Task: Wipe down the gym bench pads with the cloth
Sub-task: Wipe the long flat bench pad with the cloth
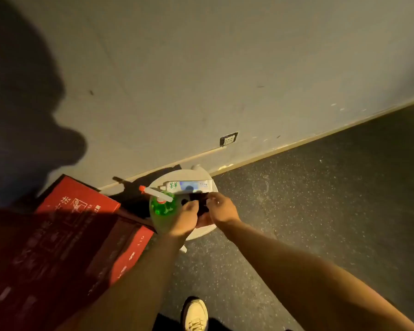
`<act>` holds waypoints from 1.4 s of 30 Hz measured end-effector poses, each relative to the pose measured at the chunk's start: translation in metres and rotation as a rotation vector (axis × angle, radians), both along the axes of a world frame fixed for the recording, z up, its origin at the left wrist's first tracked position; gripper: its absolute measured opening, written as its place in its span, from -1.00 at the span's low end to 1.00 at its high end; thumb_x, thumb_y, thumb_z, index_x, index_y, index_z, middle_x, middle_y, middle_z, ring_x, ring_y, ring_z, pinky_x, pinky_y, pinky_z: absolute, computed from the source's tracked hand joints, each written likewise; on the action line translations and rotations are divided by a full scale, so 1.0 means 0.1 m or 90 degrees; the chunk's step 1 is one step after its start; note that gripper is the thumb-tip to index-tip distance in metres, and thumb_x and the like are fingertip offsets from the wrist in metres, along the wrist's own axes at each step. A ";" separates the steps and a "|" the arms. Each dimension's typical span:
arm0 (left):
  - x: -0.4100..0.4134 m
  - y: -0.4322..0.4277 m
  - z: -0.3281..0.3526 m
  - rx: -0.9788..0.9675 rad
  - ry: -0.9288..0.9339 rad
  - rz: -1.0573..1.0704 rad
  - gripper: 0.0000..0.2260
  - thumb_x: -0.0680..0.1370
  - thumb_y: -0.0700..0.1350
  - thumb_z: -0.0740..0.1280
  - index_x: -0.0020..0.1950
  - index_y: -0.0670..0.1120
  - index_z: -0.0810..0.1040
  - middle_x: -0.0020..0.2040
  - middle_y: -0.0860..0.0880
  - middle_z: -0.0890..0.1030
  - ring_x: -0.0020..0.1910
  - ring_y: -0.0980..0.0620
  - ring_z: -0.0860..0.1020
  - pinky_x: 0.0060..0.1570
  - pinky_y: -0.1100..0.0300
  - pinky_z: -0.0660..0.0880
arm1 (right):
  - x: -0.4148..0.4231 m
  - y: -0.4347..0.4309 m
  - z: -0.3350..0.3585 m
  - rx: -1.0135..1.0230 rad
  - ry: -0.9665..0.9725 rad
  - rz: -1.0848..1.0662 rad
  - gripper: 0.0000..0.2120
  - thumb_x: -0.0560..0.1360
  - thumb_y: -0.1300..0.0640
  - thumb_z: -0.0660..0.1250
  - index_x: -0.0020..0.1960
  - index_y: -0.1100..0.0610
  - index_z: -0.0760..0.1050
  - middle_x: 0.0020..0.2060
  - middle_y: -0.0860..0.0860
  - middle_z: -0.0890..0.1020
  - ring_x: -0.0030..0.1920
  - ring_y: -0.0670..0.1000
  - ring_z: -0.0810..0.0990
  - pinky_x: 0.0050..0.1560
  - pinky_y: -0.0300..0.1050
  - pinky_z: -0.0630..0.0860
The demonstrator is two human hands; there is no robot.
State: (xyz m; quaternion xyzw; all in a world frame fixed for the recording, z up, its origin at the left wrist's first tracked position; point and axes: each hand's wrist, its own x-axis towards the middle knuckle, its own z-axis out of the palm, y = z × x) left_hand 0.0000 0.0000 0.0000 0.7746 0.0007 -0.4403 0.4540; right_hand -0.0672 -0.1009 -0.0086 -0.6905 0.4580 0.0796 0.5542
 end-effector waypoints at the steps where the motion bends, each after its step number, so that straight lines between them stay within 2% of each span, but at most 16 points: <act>1: 0.02 -0.03 -0.13 -0.009 0.027 0.004 -0.63 0.74 -0.07 0.09 0.49 -0.21 0.37 0.42 -0.13 0.45 0.44 -0.13 0.41 -0.03 0.36 0.43 | 0.03 0.00 -0.22 -0.009 0.017 0.002 -0.61 0.59 0.06 0.19 0.41 0.02 0.47 0.24 0.14 0.59 0.20 0.14 0.58 0.27 0.07 0.52; 4: 0.01 -0.13 -0.44 -0.016 0.075 0.050 -0.62 0.75 -0.11 0.04 0.53 -0.23 0.31 0.48 -0.14 0.39 0.49 -0.13 0.35 0.10 0.36 0.39 | 0.02 -0.01 -0.68 0.038 0.089 0.021 -0.51 0.55 -0.02 0.18 0.48 -0.10 0.37 0.34 0.12 0.50 0.28 0.17 0.52 0.34 0.12 0.47; 8: -0.08 -0.19 -0.67 -0.015 0.116 0.079 -0.64 0.74 -0.16 0.05 0.51 -0.26 0.32 0.35 -0.17 0.45 0.26 -0.18 0.53 -0.18 0.36 0.49 | -0.02 0.11 -0.76 0.093 0.081 -0.011 -0.52 0.62 0.05 0.16 0.54 -0.03 0.30 0.40 0.11 0.45 0.33 0.16 0.47 0.36 0.03 0.44; 10: -0.07 -0.17 -0.72 -0.021 0.147 0.112 -0.67 0.73 -0.14 0.11 0.44 -0.26 0.41 0.31 -0.26 0.52 0.03 -0.13 0.59 -0.23 0.17 0.57 | -0.01 0.13 -0.74 0.143 0.054 -0.062 -0.57 0.66 0.14 0.15 0.52 0.09 0.34 0.38 0.12 0.48 0.32 0.12 0.48 0.23 -0.12 0.44; 12: -0.05 -0.16 -0.63 -0.004 0.150 0.119 -0.69 0.72 -0.15 0.14 0.39 -0.27 0.47 0.30 -0.29 0.53 0.09 -0.17 0.55 -0.14 0.14 0.53 | -0.02 0.16 -0.65 0.179 0.033 -0.106 -0.61 0.66 0.19 0.13 0.47 0.15 0.41 0.35 0.14 0.52 0.24 0.08 0.51 0.06 -0.20 0.42; 13: -0.04 -0.15 -0.56 0.001 0.140 0.105 -0.69 0.72 -0.17 0.14 0.39 -0.27 0.47 0.28 -0.24 0.53 0.13 -0.16 0.52 -0.17 0.25 0.53 | -0.04 0.17 -0.59 0.189 0.022 -0.127 -0.63 0.66 0.19 0.13 0.44 0.15 0.43 0.32 0.14 0.54 0.19 0.05 0.51 0.01 -0.21 0.42; 16: -0.01 -0.14 -0.26 0.010 0.118 0.036 -0.70 0.71 -0.14 0.16 0.38 -0.23 0.51 0.20 -0.13 0.52 0.10 -0.03 0.47 -0.42 0.48 0.42 | -0.13 0.22 -0.31 0.212 -0.009 -0.205 -0.70 0.67 0.16 0.14 0.36 0.09 0.49 0.18 0.06 0.58 0.00 -0.07 0.53 -0.09 -0.25 0.41; 19: -0.06 -0.11 0.12 0.022 0.118 -0.021 -0.73 0.67 -0.06 0.25 0.31 -0.13 0.56 0.17 -0.11 0.61 -0.05 0.05 0.53 -0.25 0.32 0.42 | -0.30 0.26 0.05 0.246 -0.040 -0.286 -0.80 0.68 0.13 0.16 0.15 -0.01 0.55 0.08 0.01 0.60 -0.04 -0.09 0.52 -0.12 -0.25 0.41; 21: -0.12 -0.13 0.47 0.023 0.090 -0.088 -0.74 0.67 -0.02 0.27 0.31 -0.06 0.56 0.05 -0.03 0.58 -0.08 0.10 0.52 -0.15 0.21 0.42 | -0.46 0.27 0.39 0.241 -0.059 -0.339 -0.78 0.67 0.14 0.17 0.19 0.03 0.56 0.05 0.00 0.61 -0.08 -0.10 0.53 -0.13 -0.26 0.42; 23: -0.22 -0.19 0.85 0.007 0.039 -0.191 -0.71 0.68 -0.04 0.24 0.37 -0.04 0.56 0.12 0.02 0.57 0.05 0.08 0.51 0.04 0.20 0.40 | -0.65 0.25 0.79 0.218 -0.077 -0.378 -0.75 0.67 0.17 0.16 0.29 0.07 0.52 0.00 -0.05 0.61 -0.11 -0.17 0.53 -0.19 -0.33 0.42; 25: -0.39 -0.25 1.27 -0.017 0.001 -0.286 -0.72 0.69 -0.13 0.23 0.37 -0.01 0.58 0.27 0.02 0.57 0.17 0.05 0.50 0.10 0.19 0.43 | -0.90 0.26 1.23 0.196 -0.092 -0.419 -0.75 0.68 0.20 0.14 0.28 0.06 0.50 -0.03 -0.08 0.59 -0.12 -0.19 0.52 -0.28 -0.42 0.43; 29: -0.94 -0.37 2.05 -0.054 -0.051 -0.405 -0.70 0.65 -0.26 0.28 0.30 0.00 0.64 0.18 -0.01 0.57 0.10 0.03 0.52 -0.08 0.35 0.48 | -1.51 0.36 2.06 0.152 -0.116 -0.501 -0.71 0.67 0.25 0.10 0.29 0.07 0.50 0.03 -0.01 0.60 -0.11 -0.17 0.54 -0.37 -0.45 0.42; 33: -1.63 -0.38 2.61 -0.101 -0.077 -0.504 -0.72 0.62 -0.30 0.29 0.23 -0.03 0.67 0.14 -0.04 0.62 0.04 0.02 0.57 -0.15 0.34 0.46 | -2.20 0.62 2.66 0.092 -0.144 -0.599 -0.71 0.65 0.19 0.15 0.32 0.06 0.49 0.01 -0.06 0.63 -0.06 -0.12 0.57 -0.20 -0.31 0.42; 36: -2.19 -0.29 2.91 -0.126 -0.075 -0.585 -0.72 0.61 -0.33 0.29 0.17 -0.04 0.68 0.03 -0.07 0.67 -0.12 0.09 0.61 -0.31 0.39 0.48 | -2.77 0.92 3.00 0.040 -0.150 -0.660 -0.67 0.61 0.21 0.17 0.34 0.10 0.48 0.13 0.01 0.64 0.06 -0.06 0.61 -0.08 -0.28 0.48; 39: -2.77 -0.02 3.16 -0.155 -0.067 -0.679 -0.71 0.59 -0.36 0.29 0.16 -0.07 0.69 -0.08 0.00 0.66 -0.21 0.19 0.58 -0.35 0.47 0.47 | -3.38 1.36 3.28 0.000 -0.141 -0.716 -0.73 0.60 0.24 0.18 0.25 0.13 0.51 -0.01 -0.03 0.62 -0.13 -0.16 0.56 -0.34 -0.43 0.42; 42: -3.40 0.42 3.36 -0.208 -0.072 -0.800 -0.70 0.56 -0.38 0.31 0.16 -0.10 0.69 -0.04 -0.03 0.67 -0.23 0.20 0.55 -0.28 0.50 0.46 | -3.99 1.95 3.49 -0.070 -0.113 -0.792 -0.77 0.59 0.22 0.20 0.18 0.14 0.57 0.01 0.03 0.63 -0.17 -0.16 0.55 -0.38 -0.41 0.44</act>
